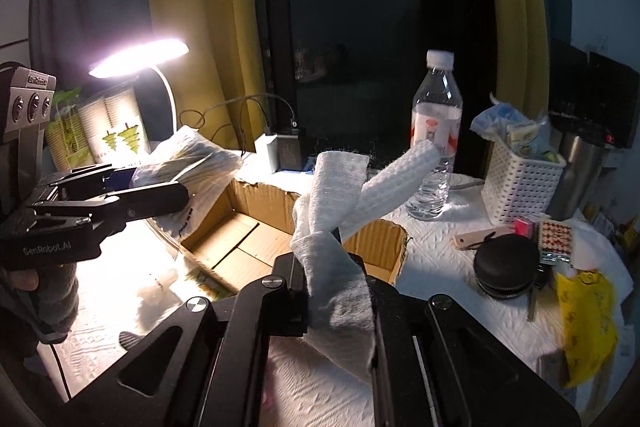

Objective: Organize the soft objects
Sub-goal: 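Carry the paper towel and swab bag into the cardboard box and release both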

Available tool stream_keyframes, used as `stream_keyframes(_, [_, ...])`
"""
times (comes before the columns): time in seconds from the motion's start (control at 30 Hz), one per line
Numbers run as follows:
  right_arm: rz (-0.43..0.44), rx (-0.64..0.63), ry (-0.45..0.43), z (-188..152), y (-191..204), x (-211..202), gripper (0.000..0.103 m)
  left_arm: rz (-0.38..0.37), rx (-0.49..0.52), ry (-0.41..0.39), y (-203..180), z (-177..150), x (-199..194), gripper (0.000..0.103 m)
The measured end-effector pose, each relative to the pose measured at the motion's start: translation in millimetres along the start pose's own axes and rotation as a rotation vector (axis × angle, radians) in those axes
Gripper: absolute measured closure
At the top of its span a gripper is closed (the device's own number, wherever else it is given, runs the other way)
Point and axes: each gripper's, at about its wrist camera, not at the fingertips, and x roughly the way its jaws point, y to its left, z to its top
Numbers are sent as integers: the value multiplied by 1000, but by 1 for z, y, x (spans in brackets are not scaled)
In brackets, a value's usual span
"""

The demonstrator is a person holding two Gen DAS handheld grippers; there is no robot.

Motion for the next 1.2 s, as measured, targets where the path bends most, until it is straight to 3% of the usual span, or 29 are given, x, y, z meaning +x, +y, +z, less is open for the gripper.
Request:
stream_keyframes(0.27, [36,21,106,-8,-15,58,95,-11,-28,75,5,-9,50,56])
stream_keyframes(0.4, [28,40,226,-22,-20,86,95,-20,-31,126,3,-17,70,55])
stream_keyframes(0.67, [36,-39,321,-26,-9,91,92,-39,-44,186,1,-21,80,52])
stream_keyframes(0.7, [38,-41,325,-25,-9,89,87,-42,-46,183,1,-21,78,51])
stream_keyframes(0.77, [45,-38,313,-22,-8,83,63,-41,-46,175,0,-19,74,49])
stream_keyframes(0.8, [44,-38,294,-21,-8,77,39,-41,-45,171,0,-19,71,47])
stream_keyframes(0.83, [39,-37,278,-19,-8,73,29,-42,-44,170,-1,-19,68,45])
stream_keyframes(0.9, [24,-33,245,-15,-8,62,29,-45,-48,165,-2,-18,63,34])
stream_keyframes(1.2, [-42,-14,206,-13,-2,27,29,-51,-35,142,-11,-20,27,33])
